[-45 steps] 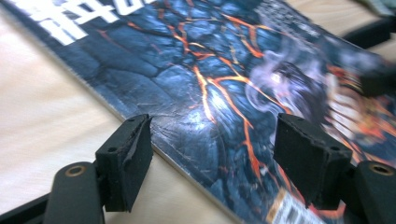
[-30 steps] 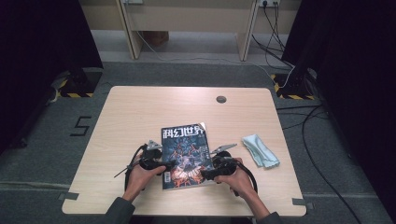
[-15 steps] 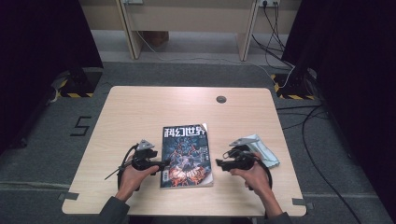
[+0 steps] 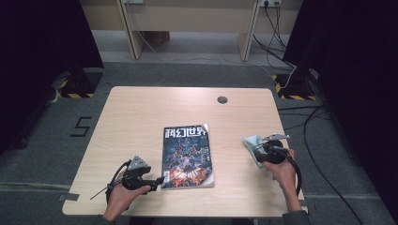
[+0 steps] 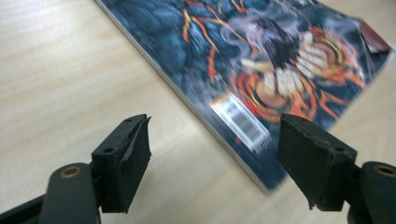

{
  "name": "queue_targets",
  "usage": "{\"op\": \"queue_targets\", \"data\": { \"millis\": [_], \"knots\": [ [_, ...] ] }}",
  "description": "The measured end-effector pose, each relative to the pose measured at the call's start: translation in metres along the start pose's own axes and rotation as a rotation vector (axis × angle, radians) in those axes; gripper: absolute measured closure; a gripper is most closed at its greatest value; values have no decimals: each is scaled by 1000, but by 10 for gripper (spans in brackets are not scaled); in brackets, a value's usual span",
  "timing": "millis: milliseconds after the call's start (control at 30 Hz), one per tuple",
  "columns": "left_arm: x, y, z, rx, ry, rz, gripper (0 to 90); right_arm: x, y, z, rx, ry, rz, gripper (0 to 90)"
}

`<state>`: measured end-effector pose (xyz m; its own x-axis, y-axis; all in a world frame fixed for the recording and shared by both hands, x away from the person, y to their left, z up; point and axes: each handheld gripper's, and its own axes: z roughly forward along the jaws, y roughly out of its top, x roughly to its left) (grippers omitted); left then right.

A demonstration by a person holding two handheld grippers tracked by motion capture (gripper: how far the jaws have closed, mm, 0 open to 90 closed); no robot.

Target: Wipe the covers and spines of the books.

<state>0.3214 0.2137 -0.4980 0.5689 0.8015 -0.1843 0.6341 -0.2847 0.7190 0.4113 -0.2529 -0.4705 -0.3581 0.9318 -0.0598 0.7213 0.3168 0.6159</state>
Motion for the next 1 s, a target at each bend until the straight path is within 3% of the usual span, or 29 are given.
{"op": "queue_targets", "data": {
  "millis": [33,200,533,667,767,1000],
  "knots": [
    [-3,-5,-3,10,0,13,252,-3,-3,7,34,5,-17,556],
    [-8,-12,-9,14,-1,28,252,-4,-4,21,60,-3,-44,633],
    [-15,-21,-16,30,-13,44,251,13,24,45,28,14,-66,631],
    [-18,-23,-16,44,-4,72,250,18,35,56,-2,56,-77,566],
    [-16,-22,-16,35,-2,61,249,21,37,49,-18,72,-39,463],
    [-10,-24,-19,28,9,42,245,17,32,25,-73,80,5,380]
  ]
}}
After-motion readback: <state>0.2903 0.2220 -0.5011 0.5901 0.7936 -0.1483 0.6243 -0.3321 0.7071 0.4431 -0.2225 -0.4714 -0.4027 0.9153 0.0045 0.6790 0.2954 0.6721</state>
